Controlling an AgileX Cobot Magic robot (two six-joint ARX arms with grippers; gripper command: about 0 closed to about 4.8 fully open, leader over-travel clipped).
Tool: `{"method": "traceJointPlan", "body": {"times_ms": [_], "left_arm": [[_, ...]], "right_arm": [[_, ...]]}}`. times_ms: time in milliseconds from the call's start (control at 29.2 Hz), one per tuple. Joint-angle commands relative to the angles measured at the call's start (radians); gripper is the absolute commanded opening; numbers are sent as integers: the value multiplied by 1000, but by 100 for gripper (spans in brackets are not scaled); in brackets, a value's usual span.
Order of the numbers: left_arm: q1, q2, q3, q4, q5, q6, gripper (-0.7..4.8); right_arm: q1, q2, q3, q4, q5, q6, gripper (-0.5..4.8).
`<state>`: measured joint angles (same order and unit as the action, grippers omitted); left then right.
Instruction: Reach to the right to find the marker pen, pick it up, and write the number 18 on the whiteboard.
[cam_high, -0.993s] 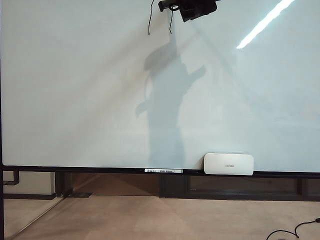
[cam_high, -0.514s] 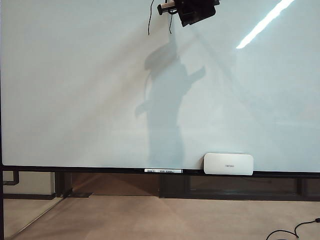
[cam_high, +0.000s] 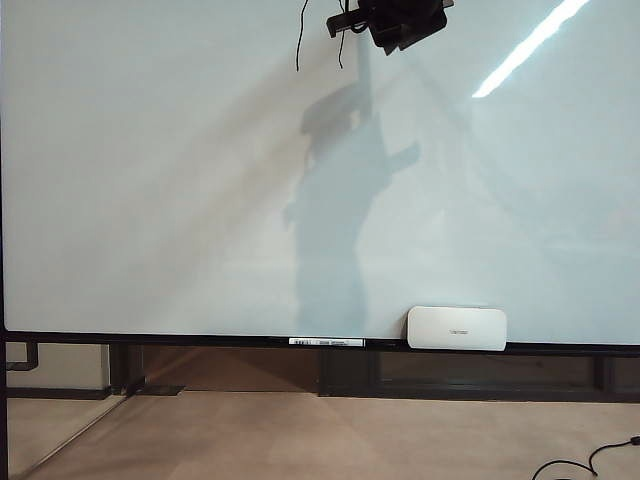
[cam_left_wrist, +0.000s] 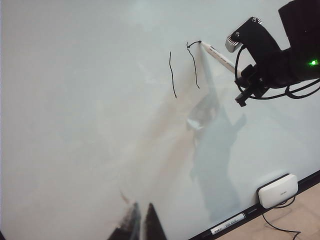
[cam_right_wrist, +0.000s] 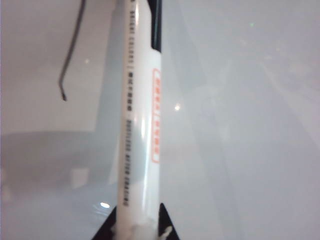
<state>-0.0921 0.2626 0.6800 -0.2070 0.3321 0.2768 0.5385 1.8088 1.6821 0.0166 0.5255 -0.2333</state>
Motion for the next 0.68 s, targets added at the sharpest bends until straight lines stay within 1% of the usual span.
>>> {"method": "traceJointPlan", "body": {"times_ms": [34,205,479,685], "left_arm": [[0,0,5,6,2,4,21],[0,0,5,7,2,5,21],[0,0,5,7,2,5,21],[-1,0,5,8,2,5,21]], "right_arm": [[-1,-13,6,-2,39,13,-4],[-1,-18,6,-12,57,25,-4],[-1,-18,6,-32,56,25,-4],[-12,-17,5,-83,32,57,-4]]}}
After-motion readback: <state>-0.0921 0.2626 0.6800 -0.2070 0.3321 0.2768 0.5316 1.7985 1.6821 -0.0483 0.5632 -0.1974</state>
